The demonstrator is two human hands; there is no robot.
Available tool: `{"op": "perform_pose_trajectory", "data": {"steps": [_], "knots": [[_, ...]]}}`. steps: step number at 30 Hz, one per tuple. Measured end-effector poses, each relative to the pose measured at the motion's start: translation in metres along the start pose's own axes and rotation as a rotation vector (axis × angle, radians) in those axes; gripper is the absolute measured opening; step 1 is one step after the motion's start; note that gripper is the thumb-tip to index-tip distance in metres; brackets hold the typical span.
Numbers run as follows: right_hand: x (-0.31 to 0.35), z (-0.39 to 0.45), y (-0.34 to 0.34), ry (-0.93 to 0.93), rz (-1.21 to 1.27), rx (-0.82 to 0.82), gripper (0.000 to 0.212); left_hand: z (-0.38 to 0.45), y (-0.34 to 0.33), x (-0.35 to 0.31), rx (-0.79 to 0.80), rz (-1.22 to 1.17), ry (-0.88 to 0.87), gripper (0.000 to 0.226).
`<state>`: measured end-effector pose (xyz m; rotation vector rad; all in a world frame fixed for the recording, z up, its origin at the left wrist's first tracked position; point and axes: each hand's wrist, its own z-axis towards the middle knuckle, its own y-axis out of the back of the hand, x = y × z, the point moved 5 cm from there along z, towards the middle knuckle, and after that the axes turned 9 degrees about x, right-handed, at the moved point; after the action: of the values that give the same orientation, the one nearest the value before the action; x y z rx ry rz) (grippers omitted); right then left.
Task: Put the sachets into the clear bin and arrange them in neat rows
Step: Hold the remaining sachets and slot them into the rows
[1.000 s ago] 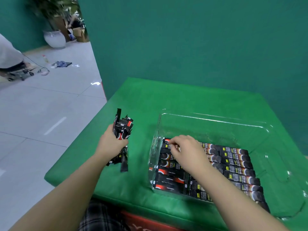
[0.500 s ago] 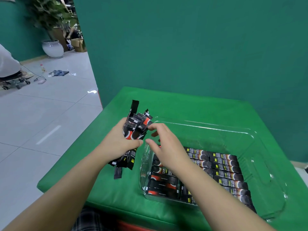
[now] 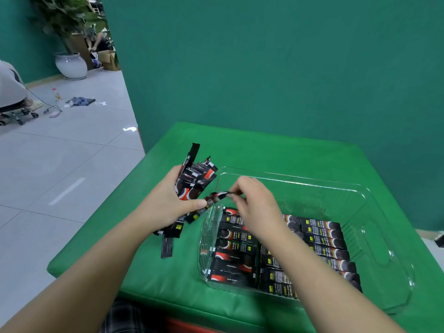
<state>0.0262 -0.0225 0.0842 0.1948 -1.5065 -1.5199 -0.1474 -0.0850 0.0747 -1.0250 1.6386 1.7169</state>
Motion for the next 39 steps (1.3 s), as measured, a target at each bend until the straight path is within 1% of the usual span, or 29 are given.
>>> {"op": "perform_pose_trajectory", "data": {"steps": [1,3,4,5,6,10,14,16,19,22,26,31,39], "knots": [[-0.009,-0.002,0.005,-0.039,0.034,-0.050,0.011,0.000,0.003,0.004,-0.021,0.020,0.011,0.075],[-0.031,-0.009,0.012,-0.120,0.109,-0.111,0.004,0.001,0.006,0.019,-0.050,0.063,0.051,0.080],[-0.040,-0.013,0.014,-0.158,0.119,-0.120,0.012,0.002,0.005,0.029,-0.052,0.088,0.084,0.082],[-0.049,-0.017,0.013,-0.192,0.117,-0.109,0.021,0.003,0.003,0.039,-0.050,0.118,0.116,0.083],[-0.058,-0.021,0.013,-0.227,0.112,-0.098,0.026,0.004,0.000,0.050,-0.044,0.150,0.150,0.085],[-0.086,-0.032,0.004,-0.380,0.110,-0.071,0.019,0.009,-0.015,0.087,-0.025,0.222,0.274,0.089],[-0.102,-0.033,-0.011,-0.485,0.117,0.029,0.012,0.012,-0.024,0.116,-0.015,0.242,0.355,0.084],[-0.106,-0.032,-0.018,-0.508,0.119,0.058,0.008,0.012,-0.029,0.129,-0.011,0.241,0.389,0.081],[-0.109,-0.027,-0.029,-0.528,0.099,0.094,0.010,0.010,-0.034,0.143,-0.022,0.230,0.414,0.081],[-0.112,-0.018,-0.041,-0.543,0.074,0.136,0.009,0.014,-0.034,0.151,-0.032,0.205,0.429,0.078],[-0.116,-0.012,-0.055,-0.541,0.040,0.183,0.008,0.018,-0.035,0.156,-0.031,0.239,0.435,0.076],[-0.119,-0.009,-0.068,-0.550,0.030,0.188,0.012,0.022,-0.035,0.163,-0.017,0.238,0.433,0.079],[-0.118,-0.005,-0.075,-0.554,-0.008,0.140,0.017,0.026,-0.034,0.169,-0.026,0.229,0.413,0.074]]}}
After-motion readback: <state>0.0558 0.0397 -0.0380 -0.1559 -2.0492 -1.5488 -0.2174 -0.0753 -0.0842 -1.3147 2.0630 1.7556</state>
